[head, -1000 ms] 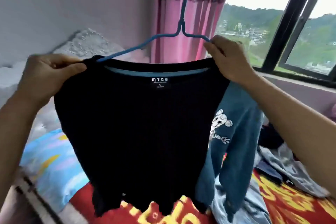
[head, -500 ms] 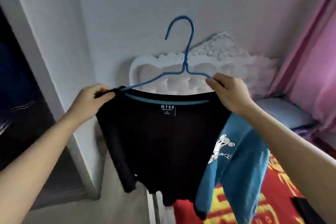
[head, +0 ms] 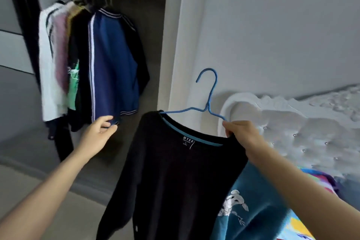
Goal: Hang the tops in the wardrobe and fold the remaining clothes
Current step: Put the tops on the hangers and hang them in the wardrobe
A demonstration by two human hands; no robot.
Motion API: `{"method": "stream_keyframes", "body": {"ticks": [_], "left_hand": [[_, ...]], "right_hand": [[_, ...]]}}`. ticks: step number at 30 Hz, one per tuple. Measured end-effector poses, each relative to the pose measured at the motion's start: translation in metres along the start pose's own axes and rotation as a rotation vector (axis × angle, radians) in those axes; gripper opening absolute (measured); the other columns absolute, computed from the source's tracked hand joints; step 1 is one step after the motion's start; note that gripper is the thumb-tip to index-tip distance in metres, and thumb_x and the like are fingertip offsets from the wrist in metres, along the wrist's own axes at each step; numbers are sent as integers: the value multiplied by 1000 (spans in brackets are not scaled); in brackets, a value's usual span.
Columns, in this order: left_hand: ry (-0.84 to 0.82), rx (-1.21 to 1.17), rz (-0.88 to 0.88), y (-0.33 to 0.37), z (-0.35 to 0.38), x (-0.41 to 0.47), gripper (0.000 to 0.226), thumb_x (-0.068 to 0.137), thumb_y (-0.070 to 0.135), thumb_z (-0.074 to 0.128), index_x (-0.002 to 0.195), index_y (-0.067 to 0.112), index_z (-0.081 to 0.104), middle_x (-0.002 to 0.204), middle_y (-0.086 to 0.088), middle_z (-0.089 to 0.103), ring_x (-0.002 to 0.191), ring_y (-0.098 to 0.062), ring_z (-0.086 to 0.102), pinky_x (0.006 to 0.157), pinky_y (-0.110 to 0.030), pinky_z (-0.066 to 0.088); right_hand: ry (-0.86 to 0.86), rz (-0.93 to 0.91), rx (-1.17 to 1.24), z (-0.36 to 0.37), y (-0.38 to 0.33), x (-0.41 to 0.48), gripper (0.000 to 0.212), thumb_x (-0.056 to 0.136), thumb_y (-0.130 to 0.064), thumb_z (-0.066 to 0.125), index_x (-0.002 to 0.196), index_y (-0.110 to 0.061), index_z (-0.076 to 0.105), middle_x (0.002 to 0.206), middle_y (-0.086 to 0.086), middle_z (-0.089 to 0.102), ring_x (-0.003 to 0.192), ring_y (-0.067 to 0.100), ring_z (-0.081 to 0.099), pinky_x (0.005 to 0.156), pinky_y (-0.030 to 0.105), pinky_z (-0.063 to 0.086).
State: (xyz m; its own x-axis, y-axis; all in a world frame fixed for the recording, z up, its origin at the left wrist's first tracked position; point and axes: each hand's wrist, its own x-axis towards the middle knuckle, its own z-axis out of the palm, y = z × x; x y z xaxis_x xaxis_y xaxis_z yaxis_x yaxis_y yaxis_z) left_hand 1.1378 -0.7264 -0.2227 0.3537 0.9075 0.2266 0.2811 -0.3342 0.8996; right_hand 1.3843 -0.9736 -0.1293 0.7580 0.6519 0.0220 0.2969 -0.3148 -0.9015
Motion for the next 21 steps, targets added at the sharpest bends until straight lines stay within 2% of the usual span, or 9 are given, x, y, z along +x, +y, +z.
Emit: {"method": "stream_keyframes", "body": {"ticks": [2, 5, 8, 11, 14, 17, 21], "left_hand": [[35, -14, -28, -15, -26, 22, 36, 91, 6, 57, 127, 5, 52, 109, -15, 54, 96, -23, 53, 75, -16, 40], [50, 4, -41, -41, -69, 64, 36, 91, 11, 58, 126, 10, 53, 110, -13, 57, 97, -25, 56, 86, -29, 38], [54, 27, -28, -61, -105, 102, 34, 91, 14, 58, 124, 14, 53, 112, -12, 58, 99, -23, 56, 86, -29, 38], [53, 40, -9, -75, -134, 137, 32, 91, 14, 57, 123, 16, 53, 109, -9, 59, 105, -22, 56, 86, -27, 36], [55, 63, -36, -92, -151, 171, 33, 91, 15, 58, 123, 16, 53, 110, -9, 59, 107, -24, 57, 85, -26, 36], [55, 61, -66, -101, -150, 200, 34, 91, 13, 58, 125, 13, 53, 111, -11, 57, 105, -25, 57, 81, -26, 36], [89, 63, -68, -98, -144, 240, 33, 92, 14, 56, 125, 10, 53, 113, -9, 55, 103, -21, 55, 82, -25, 35]], "right_hand": [[-40, 90, 124, 39, -14, 15, 43, 91, -17, 58, 51, -10, 45, 40, -3, 39, 39, 11, 33, 42, 20, 30], [-146, 283, 394, 108, -36, 42, 34, 91, -13, 57, 59, -8, 49, 41, 1, 46, 45, 15, 43, 49, 23, 38], [-191, 345, 476, 168, -56, 67, 28, 90, -9, 50, 62, -7, 50, 44, 4, 53, 45, 16, 49, 50, 25, 43], [-199, 340, 517, 218, -83, 90, 24, 87, -5, 49, 64, -6, 52, 48, 5, 56, 37, 14, 50, 42, 20, 45], [-220, 313, 550, 257, -109, 114, 28, 88, -7, 51, 60, -5, 53, 55, 6, 55, 37, 14, 51, 48, 26, 46], [-181, 195, 527, 280, -132, 142, 27, 88, -7, 50, 62, -6, 54, 57, 6, 52, 46, 15, 51, 50, 25, 44], [-126, -23, 432, 298, -168, 181, 24, 93, -5, 46, 70, -6, 54, 61, 5, 49, 37, 2, 47, 36, 11, 36]]}}
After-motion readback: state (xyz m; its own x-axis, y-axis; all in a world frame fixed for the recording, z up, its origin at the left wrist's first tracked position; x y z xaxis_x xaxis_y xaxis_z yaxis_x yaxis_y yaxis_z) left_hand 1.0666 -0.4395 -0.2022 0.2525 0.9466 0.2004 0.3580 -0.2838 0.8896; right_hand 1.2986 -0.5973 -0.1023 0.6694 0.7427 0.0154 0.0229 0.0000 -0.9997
